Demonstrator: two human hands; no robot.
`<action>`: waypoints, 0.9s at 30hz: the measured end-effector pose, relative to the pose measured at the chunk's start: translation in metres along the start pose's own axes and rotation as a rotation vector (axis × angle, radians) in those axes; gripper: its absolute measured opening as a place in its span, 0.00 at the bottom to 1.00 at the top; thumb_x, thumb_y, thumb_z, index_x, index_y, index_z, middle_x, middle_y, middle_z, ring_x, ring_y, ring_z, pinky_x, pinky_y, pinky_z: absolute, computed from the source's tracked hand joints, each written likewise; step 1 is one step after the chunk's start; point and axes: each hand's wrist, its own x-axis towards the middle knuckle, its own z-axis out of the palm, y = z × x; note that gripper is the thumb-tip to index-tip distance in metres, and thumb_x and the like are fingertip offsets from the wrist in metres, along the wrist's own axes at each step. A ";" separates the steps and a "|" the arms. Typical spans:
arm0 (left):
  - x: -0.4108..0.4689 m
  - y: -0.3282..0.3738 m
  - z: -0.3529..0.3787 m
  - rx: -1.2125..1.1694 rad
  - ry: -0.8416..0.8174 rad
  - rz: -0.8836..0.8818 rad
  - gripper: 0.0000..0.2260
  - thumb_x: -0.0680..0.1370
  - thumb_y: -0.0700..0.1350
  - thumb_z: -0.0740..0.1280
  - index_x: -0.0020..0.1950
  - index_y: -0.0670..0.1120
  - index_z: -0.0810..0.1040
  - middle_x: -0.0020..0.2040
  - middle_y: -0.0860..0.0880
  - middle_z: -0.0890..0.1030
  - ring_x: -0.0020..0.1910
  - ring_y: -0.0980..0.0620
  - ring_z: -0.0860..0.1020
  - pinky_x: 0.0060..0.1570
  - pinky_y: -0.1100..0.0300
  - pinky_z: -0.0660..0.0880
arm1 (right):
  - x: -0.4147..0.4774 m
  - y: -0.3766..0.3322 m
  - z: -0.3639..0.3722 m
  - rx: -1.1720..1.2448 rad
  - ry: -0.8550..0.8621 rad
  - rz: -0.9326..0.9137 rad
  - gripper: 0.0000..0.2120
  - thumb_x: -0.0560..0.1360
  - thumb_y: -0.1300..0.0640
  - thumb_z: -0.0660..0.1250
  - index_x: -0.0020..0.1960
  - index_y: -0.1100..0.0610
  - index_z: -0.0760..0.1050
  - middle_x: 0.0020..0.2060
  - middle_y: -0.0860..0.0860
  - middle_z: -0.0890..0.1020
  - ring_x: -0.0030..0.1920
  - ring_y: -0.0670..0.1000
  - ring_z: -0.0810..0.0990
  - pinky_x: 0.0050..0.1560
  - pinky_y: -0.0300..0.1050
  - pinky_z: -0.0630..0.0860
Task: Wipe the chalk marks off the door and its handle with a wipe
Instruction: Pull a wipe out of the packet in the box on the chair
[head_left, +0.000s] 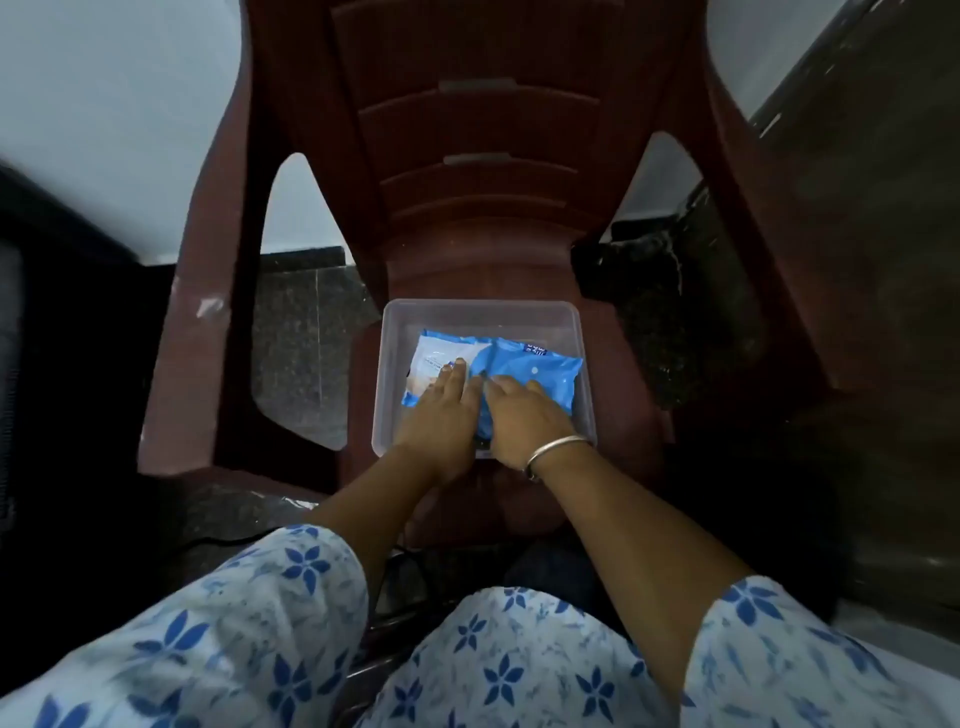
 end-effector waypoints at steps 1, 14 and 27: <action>0.001 -0.001 0.001 -0.001 0.011 -0.010 0.35 0.77 0.42 0.61 0.76 0.41 0.43 0.77 0.39 0.43 0.76 0.44 0.42 0.73 0.54 0.44 | 0.003 -0.001 0.000 -0.017 -0.029 -0.001 0.31 0.72 0.59 0.64 0.73 0.59 0.58 0.69 0.55 0.65 0.65 0.61 0.66 0.65 0.55 0.68; 0.008 -0.007 0.014 -0.003 -0.010 -0.032 0.32 0.78 0.48 0.59 0.76 0.41 0.46 0.77 0.39 0.44 0.76 0.43 0.45 0.73 0.52 0.45 | 0.025 0.003 0.010 0.098 -0.165 0.048 0.29 0.71 0.59 0.65 0.70 0.58 0.62 0.69 0.52 0.64 0.60 0.59 0.74 0.59 0.52 0.73; 0.008 -0.006 0.012 0.052 -0.045 -0.014 0.29 0.79 0.48 0.54 0.76 0.42 0.46 0.76 0.38 0.43 0.75 0.40 0.44 0.74 0.48 0.45 | 0.027 0.006 0.017 0.204 -0.153 0.035 0.31 0.73 0.60 0.65 0.73 0.60 0.60 0.74 0.51 0.57 0.67 0.56 0.68 0.66 0.47 0.67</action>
